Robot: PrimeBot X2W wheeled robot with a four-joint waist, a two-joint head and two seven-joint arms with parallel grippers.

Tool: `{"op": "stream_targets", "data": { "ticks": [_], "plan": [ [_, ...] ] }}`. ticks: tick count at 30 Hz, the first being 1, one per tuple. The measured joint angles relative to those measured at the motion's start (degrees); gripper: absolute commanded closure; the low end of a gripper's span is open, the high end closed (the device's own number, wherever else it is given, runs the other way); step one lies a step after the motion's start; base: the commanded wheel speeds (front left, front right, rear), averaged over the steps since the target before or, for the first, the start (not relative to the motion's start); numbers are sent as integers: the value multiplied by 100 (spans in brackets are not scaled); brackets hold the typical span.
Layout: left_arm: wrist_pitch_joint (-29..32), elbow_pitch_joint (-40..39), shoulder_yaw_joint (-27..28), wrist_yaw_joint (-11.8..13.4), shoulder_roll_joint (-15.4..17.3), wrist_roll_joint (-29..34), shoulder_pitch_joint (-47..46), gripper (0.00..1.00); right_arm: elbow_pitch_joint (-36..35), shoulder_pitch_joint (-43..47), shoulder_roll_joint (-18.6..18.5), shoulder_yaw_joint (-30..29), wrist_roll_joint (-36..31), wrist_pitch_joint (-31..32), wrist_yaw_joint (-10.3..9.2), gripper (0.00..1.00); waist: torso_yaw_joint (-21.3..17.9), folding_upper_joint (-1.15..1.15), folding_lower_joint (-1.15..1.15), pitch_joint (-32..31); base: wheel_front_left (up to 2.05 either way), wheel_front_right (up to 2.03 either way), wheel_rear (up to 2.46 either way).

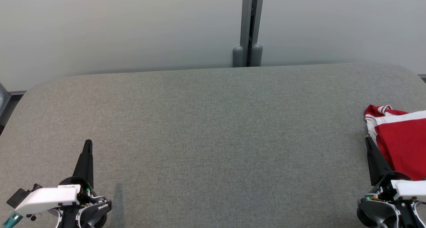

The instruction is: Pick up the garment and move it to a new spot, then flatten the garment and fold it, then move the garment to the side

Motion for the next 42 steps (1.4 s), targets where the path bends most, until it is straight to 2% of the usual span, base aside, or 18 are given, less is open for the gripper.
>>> {"op": "stream_targets", "data": {
  "ticks": [42],
  "plan": [
    [0,0,0,0,0,0,0,100,-1,0,-1,1,0,0,0,100,0,0,0,0,0,0,0]
  ]
}}
